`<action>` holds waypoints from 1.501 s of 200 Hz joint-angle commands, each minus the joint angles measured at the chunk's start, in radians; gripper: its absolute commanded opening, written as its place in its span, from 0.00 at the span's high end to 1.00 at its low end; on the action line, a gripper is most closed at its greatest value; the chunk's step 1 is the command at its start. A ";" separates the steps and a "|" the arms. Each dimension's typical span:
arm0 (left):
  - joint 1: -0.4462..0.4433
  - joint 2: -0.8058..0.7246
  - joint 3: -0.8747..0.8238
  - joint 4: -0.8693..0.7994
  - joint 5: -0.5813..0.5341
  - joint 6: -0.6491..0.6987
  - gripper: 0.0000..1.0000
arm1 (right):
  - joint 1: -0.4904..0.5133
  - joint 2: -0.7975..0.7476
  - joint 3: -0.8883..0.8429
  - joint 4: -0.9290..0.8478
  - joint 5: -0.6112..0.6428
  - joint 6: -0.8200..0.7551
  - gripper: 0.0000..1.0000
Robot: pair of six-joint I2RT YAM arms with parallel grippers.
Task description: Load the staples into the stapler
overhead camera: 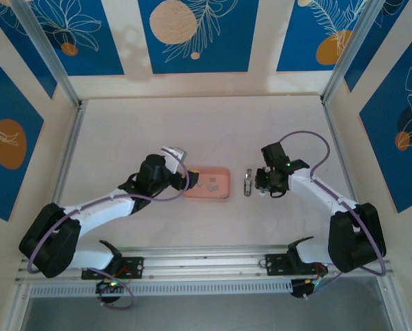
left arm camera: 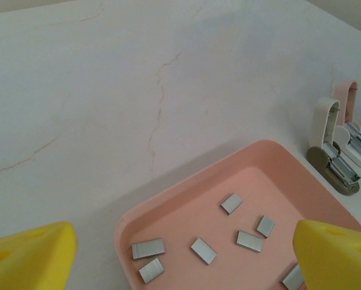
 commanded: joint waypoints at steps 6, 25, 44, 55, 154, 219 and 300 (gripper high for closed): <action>-0.010 0.005 -0.009 0.028 -0.011 -0.002 0.08 | -0.001 -0.004 0.007 0.025 -0.027 0.008 0.80; -0.010 0.006 -0.015 0.025 -0.022 -0.019 0.07 | 0.041 0.003 0.039 0.037 -0.082 -0.063 0.79; -0.005 0.001 -0.038 0.036 -0.046 -0.062 0.06 | 0.109 0.035 0.102 0.020 -0.108 -0.141 0.77; 0.004 -0.007 -0.051 0.043 -0.053 -0.087 0.05 | 0.145 0.072 0.158 -0.012 -0.103 -0.171 0.77; 0.143 -0.155 -0.148 -0.027 -0.134 -0.194 0.04 | 0.368 0.575 0.664 -0.283 -0.146 -0.316 0.68; 0.178 -0.188 -0.160 -0.054 -0.128 -0.178 0.03 | 0.398 0.728 0.775 -0.346 -0.174 -0.326 0.68; 0.179 -0.186 -0.160 -0.049 -0.115 -0.181 0.04 | 0.406 0.788 0.797 -0.344 -0.176 -0.298 0.68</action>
